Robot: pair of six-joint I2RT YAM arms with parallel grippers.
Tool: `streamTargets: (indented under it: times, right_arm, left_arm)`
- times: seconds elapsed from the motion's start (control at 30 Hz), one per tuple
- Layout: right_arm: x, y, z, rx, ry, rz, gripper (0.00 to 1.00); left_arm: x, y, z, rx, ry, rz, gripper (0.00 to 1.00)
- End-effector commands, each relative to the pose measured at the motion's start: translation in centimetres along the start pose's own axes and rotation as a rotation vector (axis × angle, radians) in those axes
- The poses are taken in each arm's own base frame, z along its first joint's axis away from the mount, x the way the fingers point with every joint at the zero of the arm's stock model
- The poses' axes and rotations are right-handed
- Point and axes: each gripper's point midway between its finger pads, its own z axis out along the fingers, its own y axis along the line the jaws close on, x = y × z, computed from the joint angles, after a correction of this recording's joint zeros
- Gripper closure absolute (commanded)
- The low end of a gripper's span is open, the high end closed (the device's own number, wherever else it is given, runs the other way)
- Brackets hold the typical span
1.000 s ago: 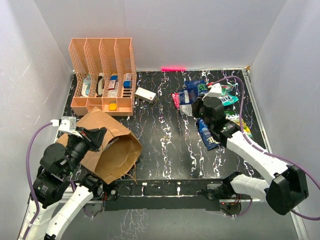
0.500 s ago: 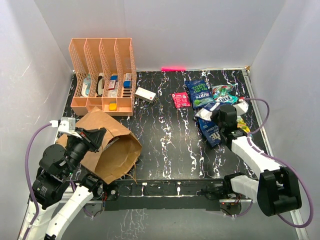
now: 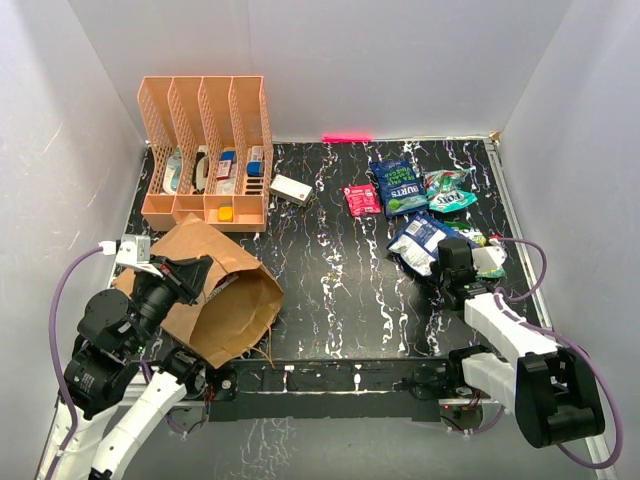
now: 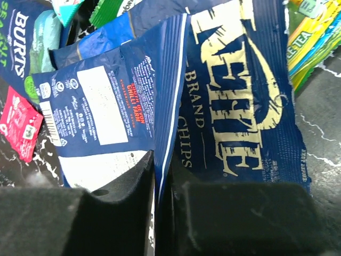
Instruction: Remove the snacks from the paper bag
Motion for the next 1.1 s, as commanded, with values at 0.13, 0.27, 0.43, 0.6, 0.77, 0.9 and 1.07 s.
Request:
streamTargets:
  times: [0.13,0.27,0.43,0.6,0.77,0.9,1.07]
  right_arm:
    - [-3.1,0.6,-0.1,0.004,-0.118,-0.040,0.53]
    - [-3.9,1.7,-1.7,-0.054,-0.115,-0.056,0.38]
    - [-7.0,3.0,-4.3,-0.112,-0.195,-0.121,0.31]
    - [-9.0,4.5,-6.0,-0.170,-0.243,-0.244,0.29]
    - [-8.3,6.9,-6.6,-0.285,-0.197,-0.337,0.21]
    - [-6.8,9.5,-7.9,-0.445,-0.120,-0.356,0.15]
    - [-5.5,10.9,-9.1,-0.576,-0.082,-0.325,0.14]
  left_arm:
    - [-0.7,-0.4,-0.3,0.015,-0.024,-0.001,1.00]
    - [-0.6,-0.4,-0.2,0.015,-0.022,-0.002,1.00]
    - [-0.4,-0.5,0.1,0.019,-0.012,0.000,1.00]
    - [-0.3,-0.6,0.3,0.028,-0.011,-0.005,1.00]
    - [-0.2,-0.8,0.3,0.036,-0.008,-0.016,1.00]
    - [-0.3,-0.9,0.3,0.040,-0.007,-0.022,1.00]
    - [-0.6,-1.0,0.2,0.040,-0.011,-0.025,1.00]
